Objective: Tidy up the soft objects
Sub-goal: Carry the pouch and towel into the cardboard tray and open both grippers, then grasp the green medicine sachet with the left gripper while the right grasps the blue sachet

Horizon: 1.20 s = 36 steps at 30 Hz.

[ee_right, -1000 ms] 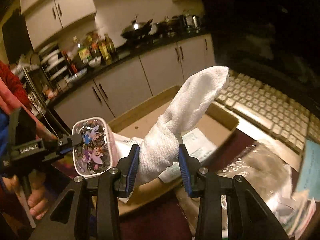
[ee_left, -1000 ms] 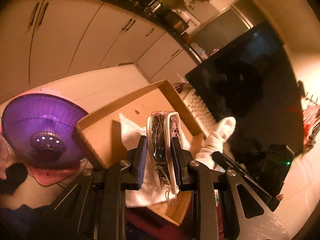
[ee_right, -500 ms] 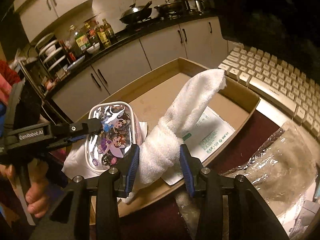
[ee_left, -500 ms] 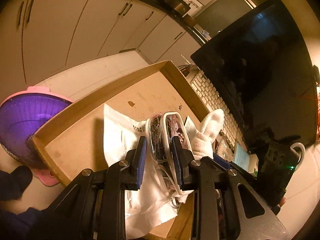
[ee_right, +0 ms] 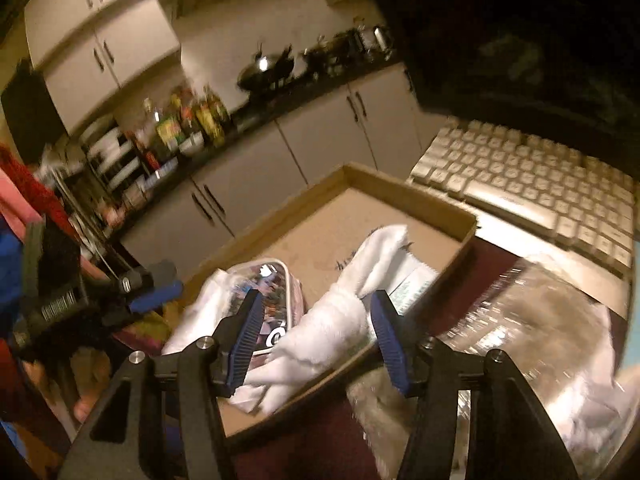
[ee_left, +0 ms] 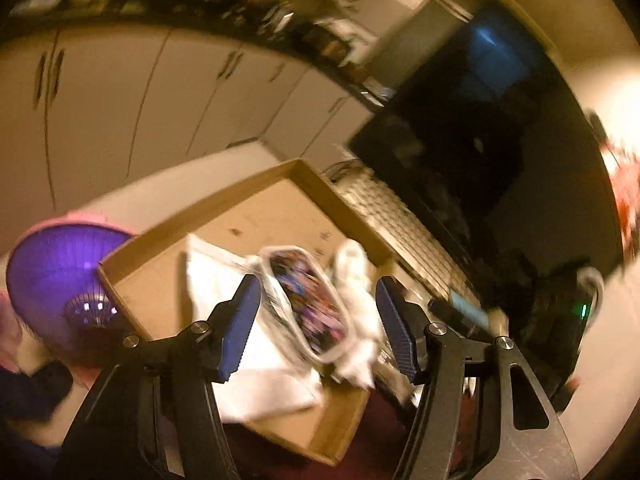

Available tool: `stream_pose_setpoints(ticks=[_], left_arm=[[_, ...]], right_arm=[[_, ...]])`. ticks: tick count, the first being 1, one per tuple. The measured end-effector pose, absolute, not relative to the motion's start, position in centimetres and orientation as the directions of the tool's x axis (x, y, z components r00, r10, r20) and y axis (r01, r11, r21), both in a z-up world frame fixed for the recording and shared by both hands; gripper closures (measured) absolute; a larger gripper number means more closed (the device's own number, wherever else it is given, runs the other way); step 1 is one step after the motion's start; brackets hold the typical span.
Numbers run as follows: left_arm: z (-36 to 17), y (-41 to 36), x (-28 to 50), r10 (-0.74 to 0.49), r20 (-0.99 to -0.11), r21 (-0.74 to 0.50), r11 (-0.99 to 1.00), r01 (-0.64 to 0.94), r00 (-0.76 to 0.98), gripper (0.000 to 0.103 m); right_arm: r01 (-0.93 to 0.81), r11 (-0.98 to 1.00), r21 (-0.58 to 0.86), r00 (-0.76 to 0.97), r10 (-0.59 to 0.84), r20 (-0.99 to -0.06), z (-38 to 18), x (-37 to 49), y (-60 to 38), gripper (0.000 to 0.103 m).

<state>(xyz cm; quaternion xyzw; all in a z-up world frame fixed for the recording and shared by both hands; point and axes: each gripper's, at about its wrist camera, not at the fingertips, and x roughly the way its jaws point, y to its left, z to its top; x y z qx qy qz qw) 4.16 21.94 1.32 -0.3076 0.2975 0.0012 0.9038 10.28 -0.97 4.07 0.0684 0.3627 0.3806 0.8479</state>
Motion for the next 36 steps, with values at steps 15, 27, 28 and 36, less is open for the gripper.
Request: stream_pose_setpoints(ticks=[15,27,28,36], left_arm=[[-1.9,8.8,5.7,-0.431,-0.634,-0.564,0.826,-0.003,0.643,0.043],[-1.9,5.1,6.4,-0.411,-0.659,-0.499,0.866,0.044,0.63,0.043],[-1.9,4.8,6.7,-0.408,-0.664,-0.487,0.872,0.052,0.627,0.043],[-2.5,1.4,9.2,-0.39,-0.696,-0.394,0.909,0.134,0.602,0.043]], right_arm=[[-0.37,0.807,0.46,0.555,0.589,-0.587,3.2,7.4,-17.4,0.044],[-0.298,0.85,0.435,0.543,0.525,-0.655,0.1,11.6,-20.3,0.044],[-0.291,0.853,0.433,0.54,0.52,-0.662,-0.3,11.7,-20.4,0.044],[-0.359,0.861,0.36,0.537,0.506,-0.674,-0.8,10.9,-19.6,0.042]])
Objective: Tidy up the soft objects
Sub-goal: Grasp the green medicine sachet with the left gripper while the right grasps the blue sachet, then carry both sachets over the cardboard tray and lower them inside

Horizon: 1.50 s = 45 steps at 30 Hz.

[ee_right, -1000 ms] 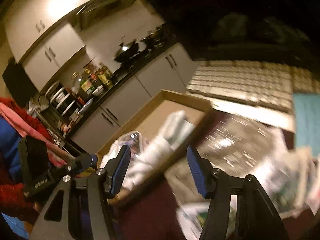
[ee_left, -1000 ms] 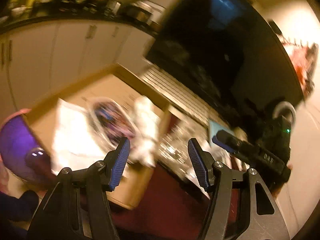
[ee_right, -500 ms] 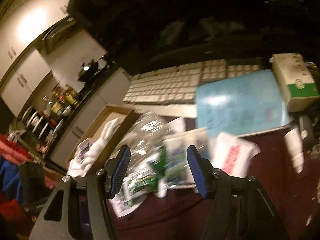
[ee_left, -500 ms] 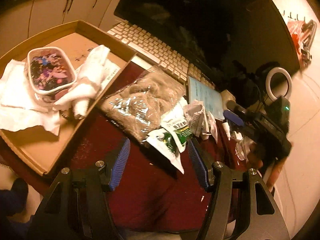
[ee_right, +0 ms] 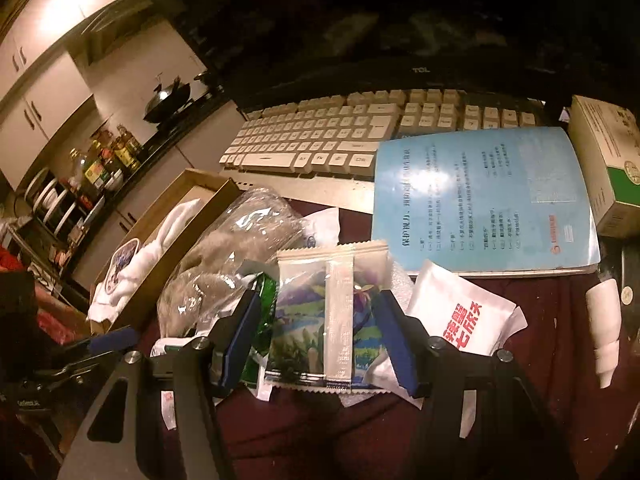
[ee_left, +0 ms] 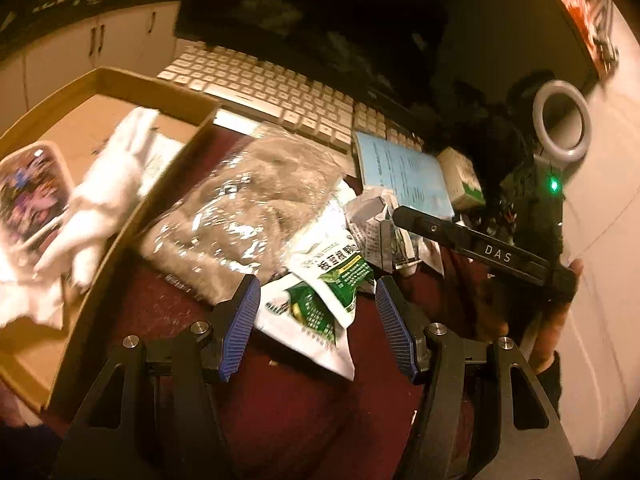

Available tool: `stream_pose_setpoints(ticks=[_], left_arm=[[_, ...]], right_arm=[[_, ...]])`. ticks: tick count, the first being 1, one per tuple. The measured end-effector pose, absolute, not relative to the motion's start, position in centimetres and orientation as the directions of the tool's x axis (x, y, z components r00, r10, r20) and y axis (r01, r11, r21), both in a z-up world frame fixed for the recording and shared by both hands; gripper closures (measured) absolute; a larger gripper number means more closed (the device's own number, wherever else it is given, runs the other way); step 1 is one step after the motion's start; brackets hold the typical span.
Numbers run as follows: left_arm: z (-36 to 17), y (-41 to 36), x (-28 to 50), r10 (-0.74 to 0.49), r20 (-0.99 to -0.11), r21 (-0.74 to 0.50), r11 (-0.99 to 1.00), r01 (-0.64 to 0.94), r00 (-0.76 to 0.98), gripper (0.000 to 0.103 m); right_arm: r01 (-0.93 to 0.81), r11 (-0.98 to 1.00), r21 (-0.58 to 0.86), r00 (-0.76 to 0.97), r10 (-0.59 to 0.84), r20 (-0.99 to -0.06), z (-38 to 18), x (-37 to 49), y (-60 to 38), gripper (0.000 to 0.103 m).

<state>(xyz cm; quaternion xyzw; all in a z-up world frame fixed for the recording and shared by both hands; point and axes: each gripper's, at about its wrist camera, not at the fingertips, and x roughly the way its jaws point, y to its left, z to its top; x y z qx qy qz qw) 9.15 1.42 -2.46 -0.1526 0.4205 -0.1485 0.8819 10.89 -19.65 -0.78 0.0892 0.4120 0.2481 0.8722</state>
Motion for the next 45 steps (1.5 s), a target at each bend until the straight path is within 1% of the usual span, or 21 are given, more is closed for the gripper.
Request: stream_pose_setpoints(ticks=[2,4,9,11,13,14,18,19,20,21,22,23,25,30,33,36,39,43,45], left_arm=[[-2.3,0.6,9.7,-0.394,-0.694,-0.366,0.914,0.176,0.603,0.043],[-2.2,-0.4,10.2,-0.392,-0.701,-0.325,0.919,0.222,0.596,0.043],[-3.5,-3.3,12.2,-0.385,-0.748,-0.255,0.919,0.301,0.541,0.043],[-4.6,-4.2,13.0,-0.361,-0.773,-0.215,0.922,0.321,0.522,0.043],[-5.3,-5.1,13.7,-0.298,-0.799,-0.138,0.936,0.323,0.523,0.043],[-5.6,-5.3,14.0,-0.285,-0.809,-0.127,0.938,0.321,0.514,0.043],[-6.1,-5.6,14.1,-0.272,-0.809,-0.115,0.942,0.314,0.522,0.043],[-6.1,-5.7,14.2,-0.263,-0.81,-0.104,0.944,0.313,0.524,0.045],[-6.2,-5.8,14.1,-0.241,-0.809,-0.082,0.95,0.303,0.536,0.058],[-6.2,-5.9,14.1,-0.222,-0.81,-0.061,0.953,0.298,0.543,0.064],[-6.1,-5.7,14.0,-0.223,-0.809,-0.065,0.954,0.294,0.544,0.065],[-6.0,-5.2,14.0,-0.242,-0.808,-0.099,0.954,0.282,0.537,0.073],[-5.9,-4.5,13.8,-0.271,-0.799,-0.149,0.954,0.26,0.536,0.076],[-5.4,-2.5,12.7,-0.323,-0.758,-0.252,0.946,0.203,0.567,0.076],[-4.9,-1.0,12.1,-0.381,-0.718,-0.35,0.921,0.171,0.583,0.076],[-4.2,0.5,11.0,-0.433,-0.666,-0.434,0.887,0.157,0.608,0.076],[-3.7,1.6,10.2,-0.466,-0.63,-0.483,0.862,0.155,0.621,0.076],[-3.6,2.8,9.7,-0.518,-0.597,-0.561,0.815,0.142,0.612,0.077],[-3.6,3.2,9.7,-0.537,-0.588,-0.589,0.796,0.135,0.604,0.077]], right_arm=[[-0.34,0.879,0.334,0.539,0.473,-0.696,-1.1,11.1,-19.6,0.042],[-0.337,0.879,0.337,0.536,0.473,-0.699,-1.2,11.4,-19.6,0.041],[-0.347,0.886,0.307,0.549,0.458,-0.699,-1.3,11.0,-19.4,0.04],[-0.348,0.891,0.29,0.55,0.445,-0.707,-1.3,11.0,-19.1,0.04],[-0.354,0.898,0.263,0.555,0.428,-0.714,-1.3,10.9,-18.7,0.041],[-0.358,0.9,0.247,0.558,0.419,-0.716,-1.3,10.9,-18.5,0.042],[-0.37,0.907,0.202,0.574,0.395,-0.717,-1.2,10.5,-18.2,0.05],[-0.373,0.908,0.194,0.578,0.39,-0.717,-1.2,10.4,-18.1,0.051],[-0.372,0.909,0.19,0.581,0.388,-0.715,-1.1,10.4,-18.1,0.054],[-0.371,0.909,0.189,0.585,0.387,-0.713,-1.1,10.4,-18.1,0.058],[-0.37,0.909,0.192,0.588,0.389,-0.709,-1.0,10.3,-18.2,0.059],[-0.368,0.908,0.201,0.59,0.395,-0.704,-0.9,10.3,-18.4,0.061],[-0.361,0.906,0.22,0.588,0.405,-0.7,-0.9,10.5,-18.7,0.064],[-0.343,0.891,0.297,0.597,0.451,-0.664,-0.4,10.5,-19.8,0.066],[-0.34,0.884,0.321,0.618,0.467,-0.633,0.1,10.1,-20.2,0.066],[-0.359,0.858,0.368,0.629,0.513,-0.584,0.7,9.7,-20.6,0.066],[-0.389,0.807,0.445,0.615,0.587,-0.527,1.0,9.6,-21.2,0.066],[-0.42,0.751,0.509,0.577,0.654,-0.489,0.9,9.7,-21.1,0.066],[-0.416,0.738,0.532,0.564,0.668,-0.486,0.7,10.0,-21.2,0.065]])
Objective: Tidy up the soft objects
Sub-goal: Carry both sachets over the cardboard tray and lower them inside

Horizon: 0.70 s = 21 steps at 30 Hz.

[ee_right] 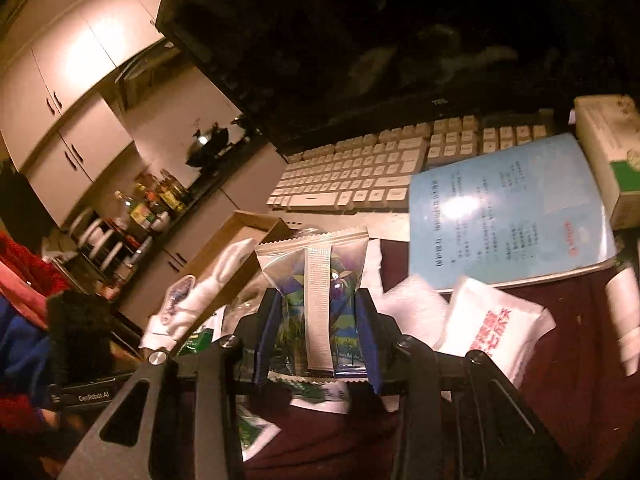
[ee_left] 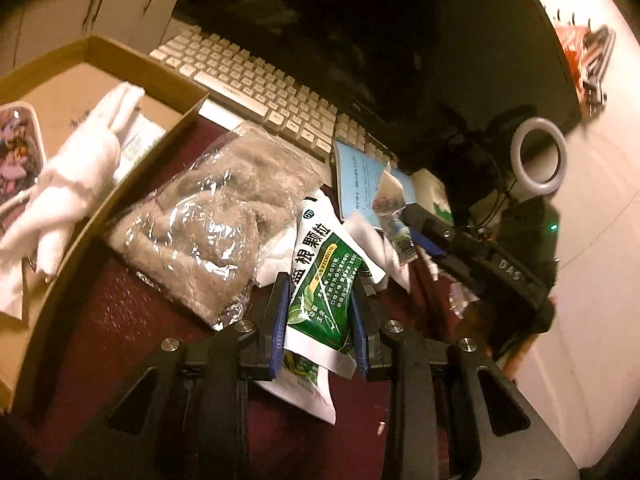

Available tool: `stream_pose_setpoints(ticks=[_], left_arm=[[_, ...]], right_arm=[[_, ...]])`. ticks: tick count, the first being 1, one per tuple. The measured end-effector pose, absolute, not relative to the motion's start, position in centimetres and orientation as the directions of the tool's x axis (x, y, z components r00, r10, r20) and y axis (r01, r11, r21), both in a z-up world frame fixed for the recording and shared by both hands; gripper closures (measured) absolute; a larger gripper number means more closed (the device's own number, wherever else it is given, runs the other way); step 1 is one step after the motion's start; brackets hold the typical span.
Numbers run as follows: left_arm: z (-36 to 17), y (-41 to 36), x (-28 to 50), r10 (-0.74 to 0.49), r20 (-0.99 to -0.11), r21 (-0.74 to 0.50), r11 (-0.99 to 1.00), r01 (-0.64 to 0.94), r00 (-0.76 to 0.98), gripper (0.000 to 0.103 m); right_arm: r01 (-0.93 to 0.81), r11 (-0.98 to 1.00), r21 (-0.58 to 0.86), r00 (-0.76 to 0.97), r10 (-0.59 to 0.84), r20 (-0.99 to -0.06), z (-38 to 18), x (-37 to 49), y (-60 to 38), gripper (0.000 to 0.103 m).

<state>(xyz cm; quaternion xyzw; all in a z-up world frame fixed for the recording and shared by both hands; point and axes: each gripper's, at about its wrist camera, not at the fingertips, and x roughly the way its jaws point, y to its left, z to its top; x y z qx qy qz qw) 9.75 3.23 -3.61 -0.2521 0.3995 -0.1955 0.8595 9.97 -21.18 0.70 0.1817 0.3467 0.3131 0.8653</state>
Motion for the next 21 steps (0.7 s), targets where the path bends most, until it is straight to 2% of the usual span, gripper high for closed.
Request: stream_pose_setpoints(ticks=[9,15,21], left_arm=[[-2.7,6.8,8.7,-0.568,-0.51,-0.686,0.721,0.093,0.646,0.077],[-0.6,10.1,6.4,-0.476,-0.488,-0.662,0.748,0.046,0.731,0.077],[1.7,14.6,5.1,-0.341,-0.494,-0.609,0.792,-0.038,0.8,0.077]], right_arm=[[-0.47,0.702,0.535,0.528,0.709,-0.467,0.7,9.3,-20.3,0.065],[-0.531,0.678,0.509,0.495,0.735,-0.463,1.2,8.3,-18.7,0.065],[-0.53,0.684,0.501,0.459,0.728,-0.509,3.2,7.8,-15.3,0.065]])
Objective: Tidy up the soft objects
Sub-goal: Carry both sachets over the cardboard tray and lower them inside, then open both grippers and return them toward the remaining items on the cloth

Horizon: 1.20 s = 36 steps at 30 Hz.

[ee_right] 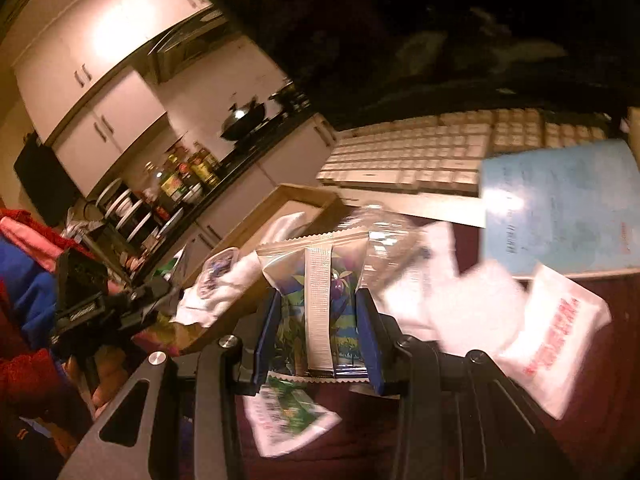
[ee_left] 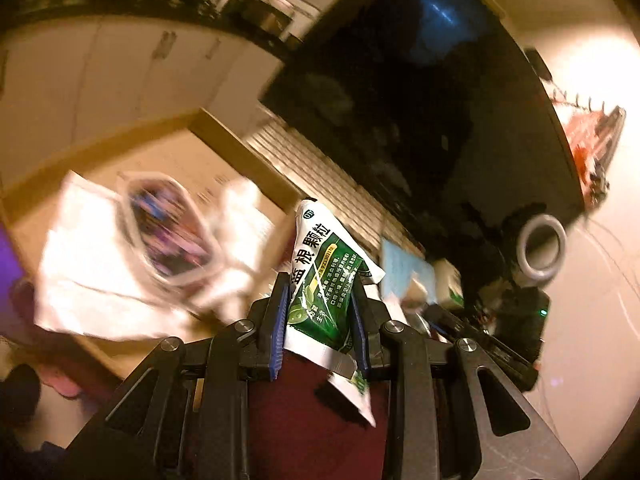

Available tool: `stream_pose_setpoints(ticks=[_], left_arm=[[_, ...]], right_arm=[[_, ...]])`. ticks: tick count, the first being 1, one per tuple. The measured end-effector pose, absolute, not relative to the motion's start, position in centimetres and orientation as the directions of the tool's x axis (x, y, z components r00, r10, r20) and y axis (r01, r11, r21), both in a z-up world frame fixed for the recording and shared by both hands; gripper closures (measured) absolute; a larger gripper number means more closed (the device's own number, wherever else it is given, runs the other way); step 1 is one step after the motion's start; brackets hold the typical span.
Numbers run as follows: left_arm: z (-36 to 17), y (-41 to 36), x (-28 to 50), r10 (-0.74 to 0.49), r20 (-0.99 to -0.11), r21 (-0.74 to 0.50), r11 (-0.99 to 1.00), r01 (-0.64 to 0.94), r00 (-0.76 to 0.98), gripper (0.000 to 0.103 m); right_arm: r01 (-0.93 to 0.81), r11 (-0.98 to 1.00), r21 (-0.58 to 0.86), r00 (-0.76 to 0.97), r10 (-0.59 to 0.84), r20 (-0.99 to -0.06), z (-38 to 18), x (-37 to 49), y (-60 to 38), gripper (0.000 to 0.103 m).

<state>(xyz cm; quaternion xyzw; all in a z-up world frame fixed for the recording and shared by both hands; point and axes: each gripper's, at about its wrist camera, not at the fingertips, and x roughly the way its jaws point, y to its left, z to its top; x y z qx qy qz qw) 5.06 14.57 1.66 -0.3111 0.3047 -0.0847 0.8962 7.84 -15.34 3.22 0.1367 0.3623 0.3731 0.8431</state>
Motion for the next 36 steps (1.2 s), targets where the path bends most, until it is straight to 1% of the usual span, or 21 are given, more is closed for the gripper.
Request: stream_pose_setpoints(ticks=[7,10,16,19,21,26,29,31,33,36], left_arm=[[1.9,19.6,5.3,-0.193,-0.529,-0.555,0.815,-0.166,0.826,0.076],[1.6,21.9,6.1,-0.163,-0.552,-0.546,0.812,-0.206,0.818,0.076],[2.0,24.1,9.3,-0.157,-0.565,-0.533,0.819,-0.213,0.81,0.076],[1.9,23.8,11.6,-0.137,-0.591,-0.488,0.846,-0.217,0.795,0.076],[1.5,23.5,13.4,-0.146,-0.618,-0.462,0.863,-0.206,0.772,0.076],[0.4,23.2,17.7,-0.148,-0.692,-0.426,0.874,-0.234,0.707,0.076],[-1.0,22.3,20.1,-0.164,-0.74,-0.396,0.89,-0.225,0.652,0.076],[-1.9,21.8,21.0,-0.142,-0.781,-0.353,0.904,-0.243,0.608,0.075],[-2.7,21.6,21.6,-0.142,-0.801,-0.343,0.904,-0.253,0.581,0.069],[-3.0,21.9,22.0,-0.208,-0.801,-0.403,0.88,-0.25,0.561,0.059]], right_arm=[[-0.544,0.713,0.442,0.42,0.688,-0.592,4.8,9.4,-6.4,0.065],[-0.529,0.732,0.429,0.419,0.665,-0.618,4.4,11.5,-3.2,0.065],[-0.45,0.805,0.387,0.459,0.58,-0.673,2.3,15.5,0.6,0.065],[-0.409,0.838,0.361,0.488,0.535,-0.689,1.0,16.2,0.7,0.065],[-0.396,0.831,0.39,0.487,0.551,-0.678,0.6,16.3,0.8,0.064],[-0.411,0.822,0.393,0.504,0.565,-0.654,0.5,16.0,0.7,0.062],[-0.417,0.812,0.409,0.495,0.58,-0.647,0.2,16.1,0.6,0.06],[-0.419,0.802,0.425,0.485,0.594,-0.642,0.2,16.3,0.6,0.058],[-0.416,0.794,0.443,0.479,0.605,-0.636,0.2,16.4,0.5,0.055],[-0.424,0.776,0.466,0.468,0.629,-0.621,0.3,16.4,0.1,0.051]])
